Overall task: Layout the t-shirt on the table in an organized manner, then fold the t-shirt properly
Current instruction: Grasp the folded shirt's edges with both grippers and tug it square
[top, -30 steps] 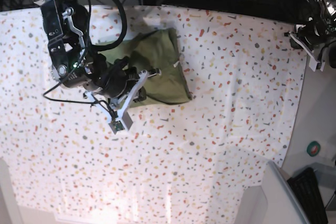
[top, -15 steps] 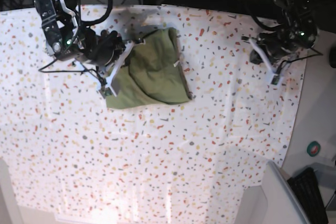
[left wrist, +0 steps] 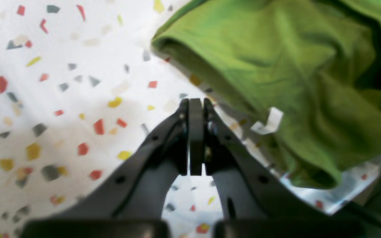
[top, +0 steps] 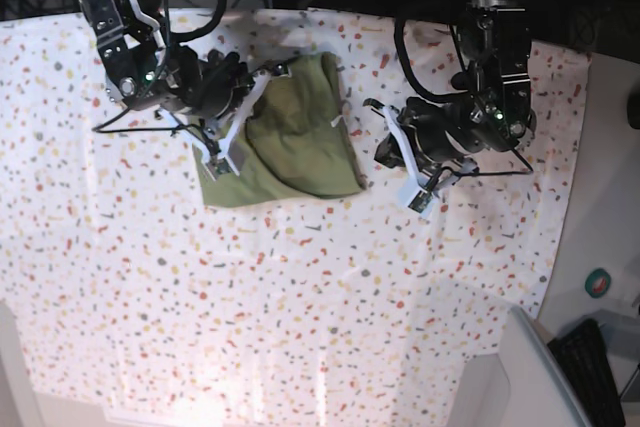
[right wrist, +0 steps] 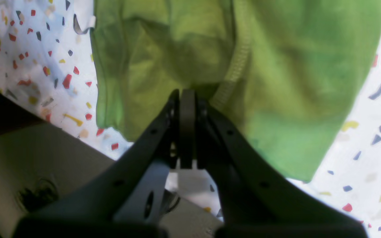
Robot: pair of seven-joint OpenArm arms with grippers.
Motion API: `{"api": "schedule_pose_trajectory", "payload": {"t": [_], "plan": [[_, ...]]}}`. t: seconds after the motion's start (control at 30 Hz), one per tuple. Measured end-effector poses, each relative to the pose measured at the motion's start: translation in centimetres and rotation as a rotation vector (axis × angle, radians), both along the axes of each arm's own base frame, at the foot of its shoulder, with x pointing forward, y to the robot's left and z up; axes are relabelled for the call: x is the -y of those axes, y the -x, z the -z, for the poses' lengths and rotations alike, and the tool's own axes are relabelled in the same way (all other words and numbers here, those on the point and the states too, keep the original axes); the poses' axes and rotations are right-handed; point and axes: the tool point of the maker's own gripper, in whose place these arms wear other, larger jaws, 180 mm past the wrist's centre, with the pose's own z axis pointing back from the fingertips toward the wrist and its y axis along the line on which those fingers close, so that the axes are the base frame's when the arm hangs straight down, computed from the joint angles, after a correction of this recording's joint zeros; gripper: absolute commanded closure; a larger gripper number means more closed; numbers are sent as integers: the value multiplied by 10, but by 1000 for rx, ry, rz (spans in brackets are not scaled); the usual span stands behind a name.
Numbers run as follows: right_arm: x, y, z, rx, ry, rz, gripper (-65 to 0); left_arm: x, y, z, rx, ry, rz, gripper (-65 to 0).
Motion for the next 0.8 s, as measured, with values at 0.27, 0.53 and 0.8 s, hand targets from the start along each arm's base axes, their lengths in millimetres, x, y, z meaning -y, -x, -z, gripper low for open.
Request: {"api": "schedule_pose_trajectory", "payload": {"t": [0.27,0.53,0.8], "plan": [[29,-26,-14,64,17,77,0,3,49,6,-132,-148,162,0],[105,-58,-40,163,87,258,0,-5,80,16,-193,-171,176,-457],[114,-57,-39,156,110,252,0,27,107,14,-256,91,175,-462]]}}
